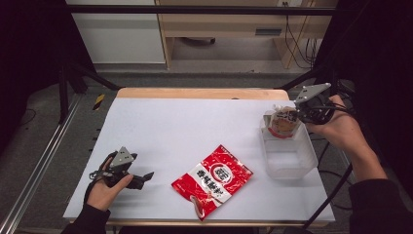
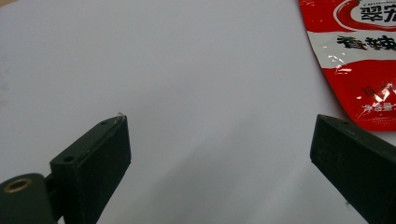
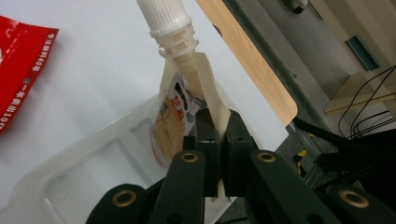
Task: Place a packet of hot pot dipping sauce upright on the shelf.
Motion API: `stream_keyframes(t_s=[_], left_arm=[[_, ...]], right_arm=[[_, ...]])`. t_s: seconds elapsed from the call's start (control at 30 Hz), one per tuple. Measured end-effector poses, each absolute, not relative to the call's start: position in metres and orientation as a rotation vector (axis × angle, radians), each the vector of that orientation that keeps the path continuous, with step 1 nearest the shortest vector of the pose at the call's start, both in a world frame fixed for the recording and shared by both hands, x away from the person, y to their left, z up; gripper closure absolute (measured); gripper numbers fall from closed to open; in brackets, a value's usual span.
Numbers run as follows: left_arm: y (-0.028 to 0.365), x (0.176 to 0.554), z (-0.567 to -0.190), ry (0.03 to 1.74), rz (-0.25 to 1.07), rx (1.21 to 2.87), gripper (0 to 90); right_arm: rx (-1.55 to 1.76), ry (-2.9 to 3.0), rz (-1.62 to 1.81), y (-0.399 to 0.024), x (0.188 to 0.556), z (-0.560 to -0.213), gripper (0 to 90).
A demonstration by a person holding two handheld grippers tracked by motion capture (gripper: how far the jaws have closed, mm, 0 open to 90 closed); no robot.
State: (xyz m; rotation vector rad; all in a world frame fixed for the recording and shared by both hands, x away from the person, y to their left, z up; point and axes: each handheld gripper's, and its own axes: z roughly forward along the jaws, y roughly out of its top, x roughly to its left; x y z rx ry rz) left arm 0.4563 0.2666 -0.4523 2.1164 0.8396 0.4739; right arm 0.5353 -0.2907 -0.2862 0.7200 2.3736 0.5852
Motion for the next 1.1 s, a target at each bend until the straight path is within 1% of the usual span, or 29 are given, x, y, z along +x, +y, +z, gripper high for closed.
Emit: stream_keyframes(t_s=[0.27,0.63,1.1], left_arm=[[0.265,0.456,-0.453,0.834,0.468,2.123,5.2],[0.264,0.456,-0.453,0.828,0.469,2.127,5.3],[0.264,0.456,-0.453,0.828,0.467,2.128,5.3]], right_arm=[[0.726,2.366,0.618,-0.297,0.541,-0.294,87.4],[0.709,2.358,0.617,-0.294,0.542,-0.295,87.3],[0.691,2.378,0.640,-0.295,0.536,-0.298,87.1]])
